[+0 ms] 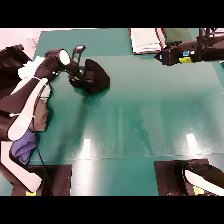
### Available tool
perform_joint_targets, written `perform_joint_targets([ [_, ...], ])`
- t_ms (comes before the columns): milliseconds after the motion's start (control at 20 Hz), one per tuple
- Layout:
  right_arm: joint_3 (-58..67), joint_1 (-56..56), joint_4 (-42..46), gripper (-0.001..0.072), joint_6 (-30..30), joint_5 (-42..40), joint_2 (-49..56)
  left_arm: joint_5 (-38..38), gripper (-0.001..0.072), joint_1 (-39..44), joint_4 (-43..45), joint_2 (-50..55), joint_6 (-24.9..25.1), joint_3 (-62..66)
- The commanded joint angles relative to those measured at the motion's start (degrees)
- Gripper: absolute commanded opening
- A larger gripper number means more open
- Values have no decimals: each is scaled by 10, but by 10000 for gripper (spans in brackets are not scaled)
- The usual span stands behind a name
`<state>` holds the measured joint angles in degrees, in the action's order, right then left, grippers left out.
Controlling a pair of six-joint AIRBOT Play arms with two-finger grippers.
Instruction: Fold the shirts.
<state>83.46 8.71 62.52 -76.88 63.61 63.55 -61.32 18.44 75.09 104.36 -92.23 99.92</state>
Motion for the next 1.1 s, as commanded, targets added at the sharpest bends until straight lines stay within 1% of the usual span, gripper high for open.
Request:
perform_joint_targets([
  [0, 0, 0, -1, 21, 0, -7, 0, 30, 622, -1, -68, 39, -3, -5],
  [50, 0, 0, -1, 21, 0, -7, 0, 39, 621, -1, -70, 39, -3, -4],
  [100, 0, 0, -1, 21, 0, -7, 0, 40, 599, -1, -70, 39, -3, -3],
  [150, 0, 0, -1, 21, 0, -6, 0, 39, 390, -1, -70, 39, -3, -3],
  [200, 0, 0, -1, 21, 0, -6, 0, 38, 78, -2, -70, 39, -3, -3],
  [250, 0, 0, -1, 21, 0, -4, 0, 35, 19, -2, -68, 38, -2, 0],
  [350, 5, 0, -1, 21, 0, 10, 0, 14, 19, -2, -51, 29, 0, 31],
  [450, 30, 0, 0, 21, 0, 17, 0, 5, 19, -2, -29, -7, 27, 81],
  [500, 53, 0, 2, 21, 0, 21, 0, 4, 19, -2, -16, -37, 40, 109],
  [600, 103, 0, 6, 21, 0, 20, 0, 3, 19, -1, 12, -106, 49, 153],
  [700, 151, 0, 26, 20, 0, 21, 0, 5, 18, 4, 28, -182, 58, 164],
  [800, 191, 0, 53, 20, 0, 21, 0, -18, 18, 17, 30, -238, 73, 163],
  [950, 237, 0, 77, 21, -1, 21, 0, -67, 18, 80, 29, -268, 76, 163],
  [1050, 253, 0, 81, 20, -8, 21, 0, -65, 19, 138, 25, -266, 89, 141],
])
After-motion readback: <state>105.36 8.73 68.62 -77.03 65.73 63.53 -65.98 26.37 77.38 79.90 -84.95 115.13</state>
